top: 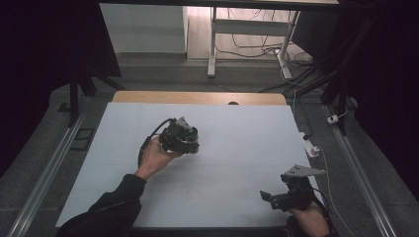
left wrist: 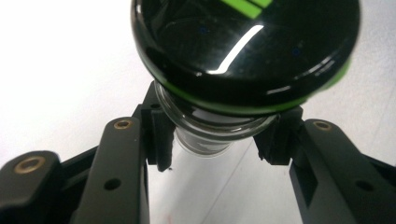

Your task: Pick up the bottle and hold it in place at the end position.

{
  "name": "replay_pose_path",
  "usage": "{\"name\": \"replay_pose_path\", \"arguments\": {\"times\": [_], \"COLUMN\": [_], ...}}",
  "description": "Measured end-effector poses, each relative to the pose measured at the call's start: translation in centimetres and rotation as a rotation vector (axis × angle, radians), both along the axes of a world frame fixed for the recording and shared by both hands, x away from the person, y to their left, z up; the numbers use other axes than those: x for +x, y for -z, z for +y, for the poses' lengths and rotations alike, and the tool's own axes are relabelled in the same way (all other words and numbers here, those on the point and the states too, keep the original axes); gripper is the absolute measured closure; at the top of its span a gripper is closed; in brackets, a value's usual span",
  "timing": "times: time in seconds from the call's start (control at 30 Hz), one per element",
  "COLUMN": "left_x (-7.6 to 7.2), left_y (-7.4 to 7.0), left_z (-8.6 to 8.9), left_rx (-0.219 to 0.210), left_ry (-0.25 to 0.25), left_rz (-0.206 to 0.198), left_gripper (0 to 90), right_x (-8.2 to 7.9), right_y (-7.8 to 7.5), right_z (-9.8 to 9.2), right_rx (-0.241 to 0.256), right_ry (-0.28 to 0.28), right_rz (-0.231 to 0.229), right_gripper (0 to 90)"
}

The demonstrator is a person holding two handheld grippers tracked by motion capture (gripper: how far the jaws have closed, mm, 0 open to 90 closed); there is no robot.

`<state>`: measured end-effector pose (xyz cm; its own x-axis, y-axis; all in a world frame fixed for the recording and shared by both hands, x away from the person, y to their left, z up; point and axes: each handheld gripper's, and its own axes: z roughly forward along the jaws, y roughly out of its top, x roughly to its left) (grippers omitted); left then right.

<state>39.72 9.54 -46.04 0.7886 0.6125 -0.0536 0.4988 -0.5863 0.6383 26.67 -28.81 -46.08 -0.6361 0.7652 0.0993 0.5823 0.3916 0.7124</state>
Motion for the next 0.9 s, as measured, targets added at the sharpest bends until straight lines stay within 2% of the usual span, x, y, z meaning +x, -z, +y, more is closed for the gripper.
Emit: {"name": "replay_pose_path", "arguments": {"times": [0.23,0.47,0.57,0.9], "left_x": [1.1,1.7,1.9,1.7], "left_y": [1.1,2.1,2.4,3.5], "left_z": [-1.5,-1.4,-1.4,-2.3], "left_rx": [0.026,0.019,0.009,0.045], "left_ry": [-0.018,-0.052,-0.051,-0.042], "left_rz": [0.005,0.009,0.019,0.006], "left_gripper": [53.6,53.6,53.6,53.6], "right_x": [0.0,0.0,0.0,-0.1], "right_y": [0.0,0.0,0.0,0.0], "right_z": [0.0,-0.1,-0.1,0.0], "right_rx": [0.001,0.000,0.000,-0.002], "right_ry": [0.000,-0.005,-0.004,-0.002], "right_rz": [0.000,-0.002,-0.002,-0.004], "right_gripper": [0.0,0.0,0.0,0.0]}}
